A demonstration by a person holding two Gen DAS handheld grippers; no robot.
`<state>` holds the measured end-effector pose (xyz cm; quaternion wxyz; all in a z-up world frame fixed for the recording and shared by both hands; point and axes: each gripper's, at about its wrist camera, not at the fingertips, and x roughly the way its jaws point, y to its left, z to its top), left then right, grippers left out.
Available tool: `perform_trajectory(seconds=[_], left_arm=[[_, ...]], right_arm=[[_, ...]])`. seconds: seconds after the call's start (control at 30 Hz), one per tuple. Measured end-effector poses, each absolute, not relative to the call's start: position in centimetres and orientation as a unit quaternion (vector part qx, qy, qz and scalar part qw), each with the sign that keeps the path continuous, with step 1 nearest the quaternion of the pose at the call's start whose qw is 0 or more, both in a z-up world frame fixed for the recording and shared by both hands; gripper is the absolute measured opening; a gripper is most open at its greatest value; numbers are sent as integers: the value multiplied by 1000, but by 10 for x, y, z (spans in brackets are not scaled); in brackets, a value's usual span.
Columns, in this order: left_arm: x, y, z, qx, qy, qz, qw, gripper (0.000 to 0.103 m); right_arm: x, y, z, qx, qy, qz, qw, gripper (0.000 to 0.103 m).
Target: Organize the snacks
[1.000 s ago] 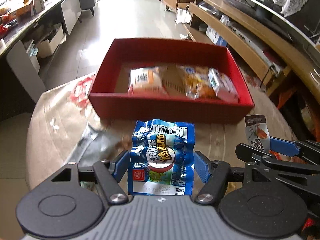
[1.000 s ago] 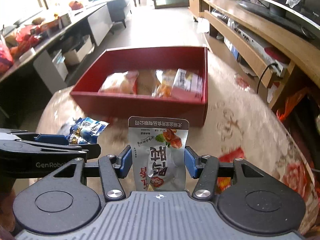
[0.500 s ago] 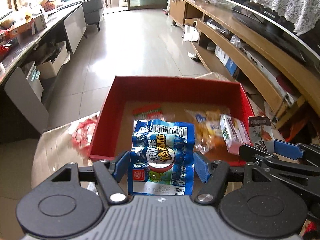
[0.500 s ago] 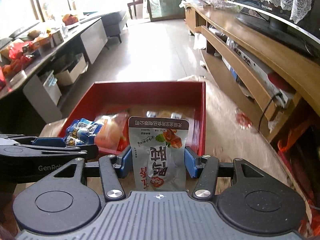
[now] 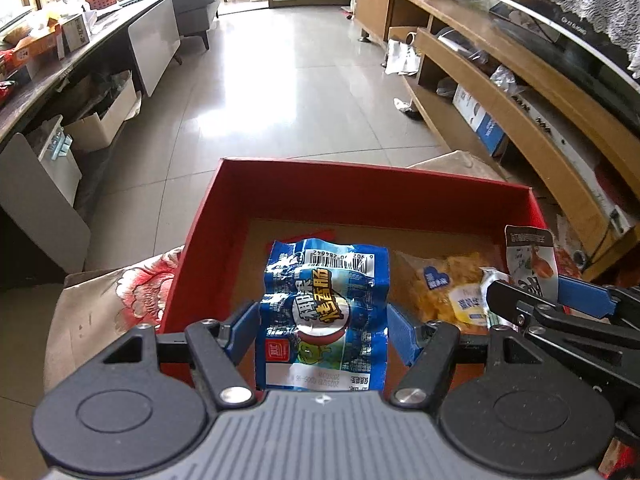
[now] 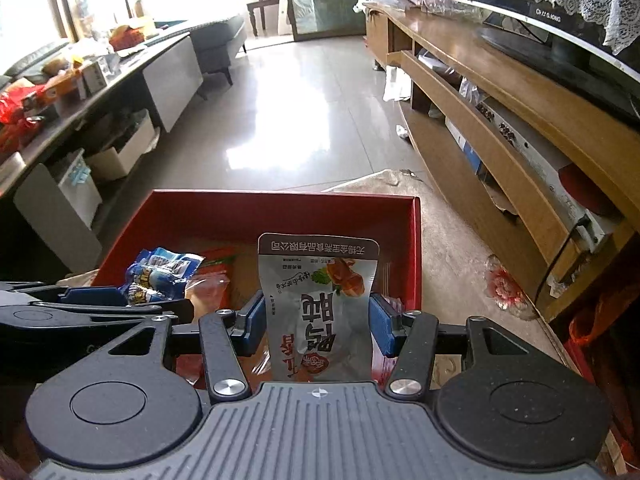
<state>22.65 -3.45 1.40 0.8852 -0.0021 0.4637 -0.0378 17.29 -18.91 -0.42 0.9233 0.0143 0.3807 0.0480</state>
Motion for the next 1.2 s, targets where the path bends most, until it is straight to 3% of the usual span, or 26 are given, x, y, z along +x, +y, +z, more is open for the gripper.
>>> perform_trajectory(seconds=[0.63,1.2], left_arm=[[239,-38,-2,12,464,-23,886,69],[232,-34,10,-24,467,-47,882,69]], right_arm=[[192,-189,-22,15,394,43,918,64],[185,-201,-12,28,379,30,924,77]])
